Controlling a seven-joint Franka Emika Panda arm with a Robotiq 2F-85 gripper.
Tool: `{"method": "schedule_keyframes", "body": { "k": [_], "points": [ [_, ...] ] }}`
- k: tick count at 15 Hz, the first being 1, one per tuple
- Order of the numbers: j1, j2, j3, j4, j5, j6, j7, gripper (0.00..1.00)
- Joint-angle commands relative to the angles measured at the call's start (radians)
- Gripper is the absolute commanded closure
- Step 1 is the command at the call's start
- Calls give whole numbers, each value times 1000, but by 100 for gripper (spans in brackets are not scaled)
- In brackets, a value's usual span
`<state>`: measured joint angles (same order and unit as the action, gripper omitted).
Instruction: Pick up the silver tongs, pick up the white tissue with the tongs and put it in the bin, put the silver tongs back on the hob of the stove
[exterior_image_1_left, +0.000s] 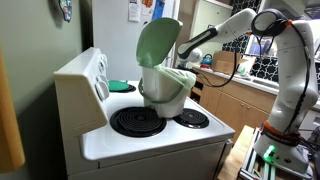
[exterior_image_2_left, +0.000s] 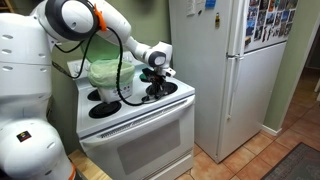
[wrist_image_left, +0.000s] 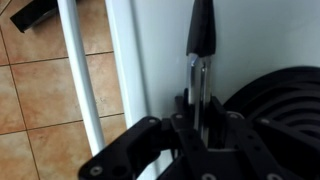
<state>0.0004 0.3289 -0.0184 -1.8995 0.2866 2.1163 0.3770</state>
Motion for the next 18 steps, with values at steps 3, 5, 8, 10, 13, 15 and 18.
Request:
{"method": "schedule_keyframes", "body": {
  "k": [3,5,8,10,13,15,18],
  "points": [
    [4,30,-7,45,2,-9,32,27],
    [3,28,-6,50,4,-3,31,11],
    [2,34,-3,64,16,5,31,0],
    [3,41,1,69,33,29,32,0],
    [7,30,1,65,57,69,68,0],
    [23,-44,-2,21,45,87,96,0],
    [53,-188,-5,-67,-3,151,136,0]
  ]
}}
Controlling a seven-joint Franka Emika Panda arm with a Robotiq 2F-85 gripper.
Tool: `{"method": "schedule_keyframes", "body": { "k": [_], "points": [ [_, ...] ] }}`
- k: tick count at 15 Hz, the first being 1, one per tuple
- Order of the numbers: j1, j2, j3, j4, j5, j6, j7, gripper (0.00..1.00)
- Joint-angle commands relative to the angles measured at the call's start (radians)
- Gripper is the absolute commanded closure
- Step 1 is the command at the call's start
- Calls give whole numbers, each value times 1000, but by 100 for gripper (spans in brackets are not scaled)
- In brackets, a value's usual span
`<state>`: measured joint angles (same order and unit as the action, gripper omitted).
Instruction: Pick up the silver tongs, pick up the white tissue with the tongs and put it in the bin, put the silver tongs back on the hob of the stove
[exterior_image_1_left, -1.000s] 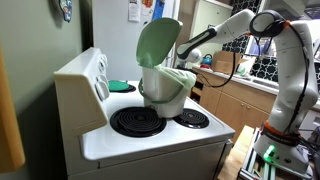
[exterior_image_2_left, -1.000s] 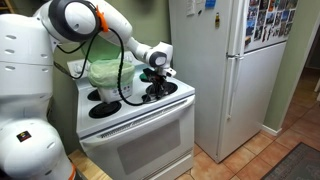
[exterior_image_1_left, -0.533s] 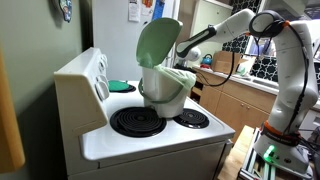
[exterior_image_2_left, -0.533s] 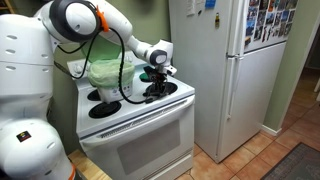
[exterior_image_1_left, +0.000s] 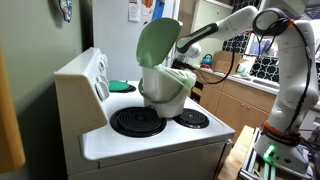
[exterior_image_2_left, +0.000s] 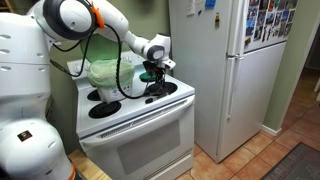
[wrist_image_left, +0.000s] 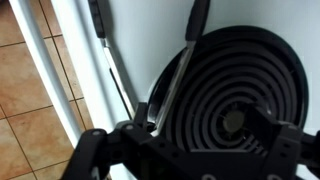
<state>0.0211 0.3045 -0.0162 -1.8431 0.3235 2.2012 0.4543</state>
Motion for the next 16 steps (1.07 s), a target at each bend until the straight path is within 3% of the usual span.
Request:
{"method": "schedule_keyframes", "body": {
  "k": [1,5,9,10,16],
  "points": [
    [45,-208,-9,-148,-68,106,94,0],
    [55,-352,6,-214,-238,161,279,0],
    [23,-449,42,-253,-364,107,436,0],
    [25,-387,40,-191,-303,117,357,0],
    [15,-429,49,-228,-335,113,404,0]
  ]
}}
